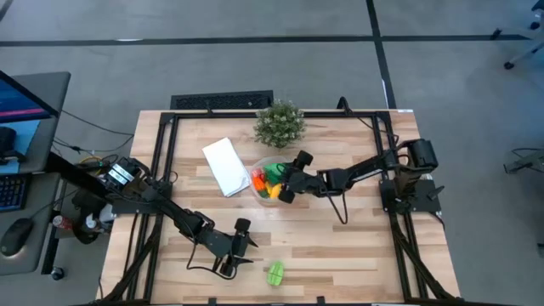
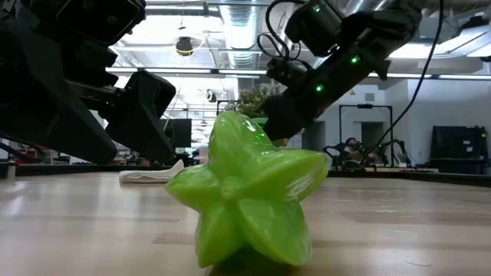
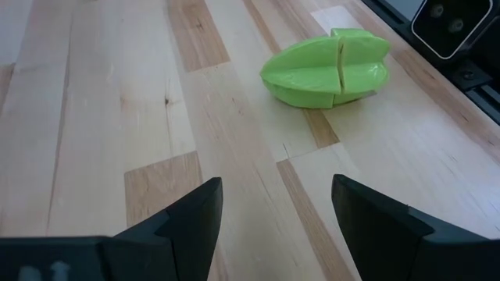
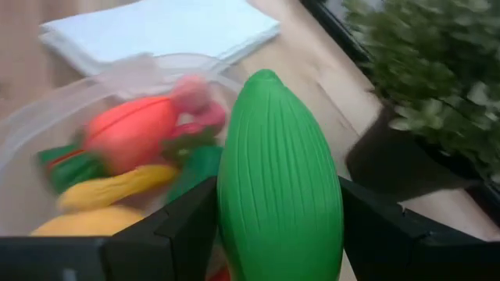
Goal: Pick and placing Produce into tupperware
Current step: Put the green corn into the transparent bin
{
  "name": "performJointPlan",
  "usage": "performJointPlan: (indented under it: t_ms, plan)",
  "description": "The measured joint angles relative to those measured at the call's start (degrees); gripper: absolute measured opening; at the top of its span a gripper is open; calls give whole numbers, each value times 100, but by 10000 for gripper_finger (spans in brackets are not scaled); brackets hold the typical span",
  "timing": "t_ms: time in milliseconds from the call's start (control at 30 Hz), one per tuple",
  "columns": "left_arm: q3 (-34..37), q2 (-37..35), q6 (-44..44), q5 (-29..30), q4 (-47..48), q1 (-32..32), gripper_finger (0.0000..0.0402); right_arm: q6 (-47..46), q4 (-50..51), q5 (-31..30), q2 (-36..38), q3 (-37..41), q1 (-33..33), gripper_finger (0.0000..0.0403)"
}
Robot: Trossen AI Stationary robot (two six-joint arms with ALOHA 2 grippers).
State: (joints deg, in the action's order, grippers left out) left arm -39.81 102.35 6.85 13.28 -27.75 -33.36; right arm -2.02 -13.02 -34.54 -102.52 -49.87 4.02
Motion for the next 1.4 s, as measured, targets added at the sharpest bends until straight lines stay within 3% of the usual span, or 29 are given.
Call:
performJointPlan:
  t_ms: [100, 300, 600, 1033, 1400]
  plan:
    - [0, 0, 17, 0, 0, 0, 233, -235, 5, 49, 0, 0, -171, 230]
    - [0, 0, 28, 0, 9, 0, 233, -310, 4, 763, 4, 0, -311, 230]
    - [0, 0, 28, 0, 13, 0, 233, -402, 0, 800, 9, 0, -316, 234]
    - [0, 0, 44, -2, 46, 0, 233, -362, -240, 933, 11, 0, -302, 304]
    - [0, 0, 46, -2, 66, 0, 233, -206, -185, 901, 536, 2, -247, 329]
